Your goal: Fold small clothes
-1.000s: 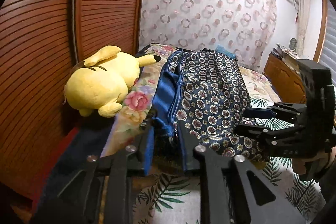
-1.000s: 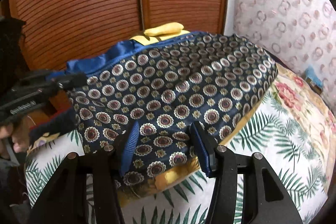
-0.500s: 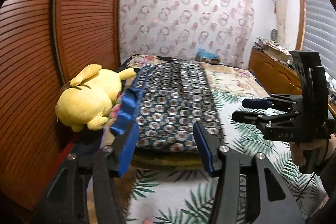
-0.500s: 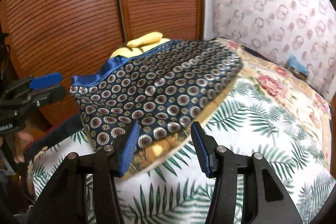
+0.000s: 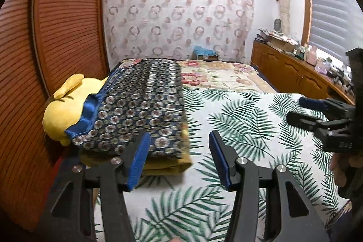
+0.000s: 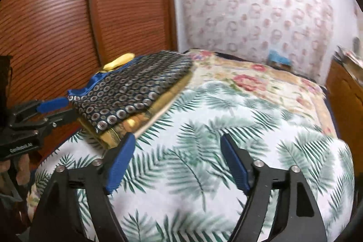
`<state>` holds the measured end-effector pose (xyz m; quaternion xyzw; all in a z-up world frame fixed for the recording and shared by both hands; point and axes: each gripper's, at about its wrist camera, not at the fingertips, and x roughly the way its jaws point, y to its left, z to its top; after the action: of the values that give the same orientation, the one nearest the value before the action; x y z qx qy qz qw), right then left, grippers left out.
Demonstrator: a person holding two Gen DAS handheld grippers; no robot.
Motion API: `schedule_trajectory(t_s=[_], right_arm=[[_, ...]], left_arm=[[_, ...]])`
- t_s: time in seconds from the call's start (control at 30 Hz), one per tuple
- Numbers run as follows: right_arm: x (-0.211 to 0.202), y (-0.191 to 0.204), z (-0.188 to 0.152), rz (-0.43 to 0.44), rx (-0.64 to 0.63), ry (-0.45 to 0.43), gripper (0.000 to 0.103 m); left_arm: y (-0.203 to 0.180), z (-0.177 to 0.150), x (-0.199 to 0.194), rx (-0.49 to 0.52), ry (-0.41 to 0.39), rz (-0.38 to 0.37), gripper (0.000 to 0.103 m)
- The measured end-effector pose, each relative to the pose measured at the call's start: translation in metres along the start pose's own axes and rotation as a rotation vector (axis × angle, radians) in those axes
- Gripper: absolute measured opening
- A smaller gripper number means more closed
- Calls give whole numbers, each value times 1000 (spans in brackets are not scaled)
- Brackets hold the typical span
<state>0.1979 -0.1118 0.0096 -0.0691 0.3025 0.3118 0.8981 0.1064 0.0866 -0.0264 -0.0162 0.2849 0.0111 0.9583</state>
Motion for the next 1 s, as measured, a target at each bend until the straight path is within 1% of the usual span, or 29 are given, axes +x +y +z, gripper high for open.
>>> schedule_trajectory(t_s=[0.13, 0.27, 0.43, 0.53, 0.63, 0.73, 0.83, 1.0], right_arm=[[-39, -16, -13, -77, 49, -41, 84], [-72, -24, -20, -139, 78, -81, 84], [-106, -31, -22, -202, 105, -135, 84], [-128, -35, -20, -238, 118, -180, 84], [-144, -39, -18, -263, 133, -209, 84], [-156, -41, -16, -271, 139, -235, 84], [-165, -43, -15, -271, 148, -254, 84], [-170, -44, -15, -274, 151, -266, 84]], left_arm=[[-23, 4, -8, 15, -11, -34, 53], [-43, 13, -23, 31, -50, -42, 53], [-63, 25, -40, 42, -94, -61, 53], [-74, 34, -49, 46, -104, -92, 53], [-81, 43, -59, 44, -116, -109, 53], [-86, 48, -70, 52, -143, -84, 53], [-86, 50, -77, 43, -160, -84, 53], [-85, 51, -79, 46, -164, -74, 53]])
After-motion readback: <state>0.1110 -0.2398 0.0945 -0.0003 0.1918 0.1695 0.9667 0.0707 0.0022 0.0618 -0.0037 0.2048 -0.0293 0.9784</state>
